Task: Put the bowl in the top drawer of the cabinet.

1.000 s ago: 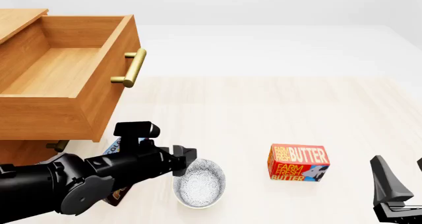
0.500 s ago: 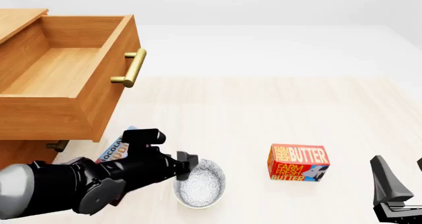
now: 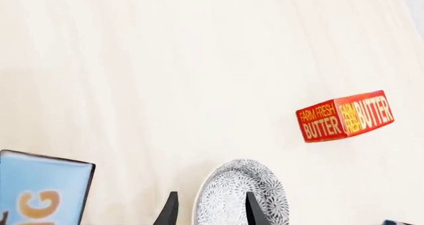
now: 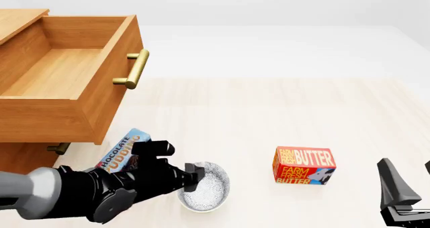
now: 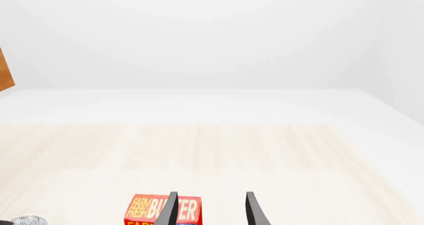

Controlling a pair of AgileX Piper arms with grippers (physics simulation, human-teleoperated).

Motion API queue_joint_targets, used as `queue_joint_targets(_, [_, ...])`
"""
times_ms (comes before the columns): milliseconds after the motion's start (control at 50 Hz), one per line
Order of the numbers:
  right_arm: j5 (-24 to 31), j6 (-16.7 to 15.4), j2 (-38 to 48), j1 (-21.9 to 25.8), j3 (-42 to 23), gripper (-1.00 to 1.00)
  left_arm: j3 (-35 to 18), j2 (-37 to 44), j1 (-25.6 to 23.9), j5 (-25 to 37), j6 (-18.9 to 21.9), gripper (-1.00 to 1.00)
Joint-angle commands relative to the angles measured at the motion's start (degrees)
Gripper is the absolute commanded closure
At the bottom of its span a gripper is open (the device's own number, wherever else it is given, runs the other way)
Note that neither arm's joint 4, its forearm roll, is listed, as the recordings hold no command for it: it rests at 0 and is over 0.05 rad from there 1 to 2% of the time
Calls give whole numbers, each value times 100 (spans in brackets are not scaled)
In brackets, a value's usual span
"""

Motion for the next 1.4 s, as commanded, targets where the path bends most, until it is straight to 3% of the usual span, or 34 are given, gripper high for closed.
queue_joint_targets(20, [0,0,0,1,0,-100,60,213,-73,-179,-92,-100])
queue_joint_targets(100, [0,0,0,-1,0,-100,111,347,-163,-319,-270,-100])
queue_joint_targets(420, [0,0,-1,1,0,-100,114,637,-149,-501,-338,-100])
queue_joint_targets(560, [0,-1,0,0,0,-100,130,460,-165,-436,-188,-100])
queue_joint_targets(580, [0,1,1,0,0,-100,153,347,-142,-431,-185,100])
queue_joint_targets(860, [0,0,1,0,0,-100,117,-619,-225,57,262,100])
queue_joint_targets(1400, [0,-2,1,0,0,-100,75,-1487,-251,625,841,100])
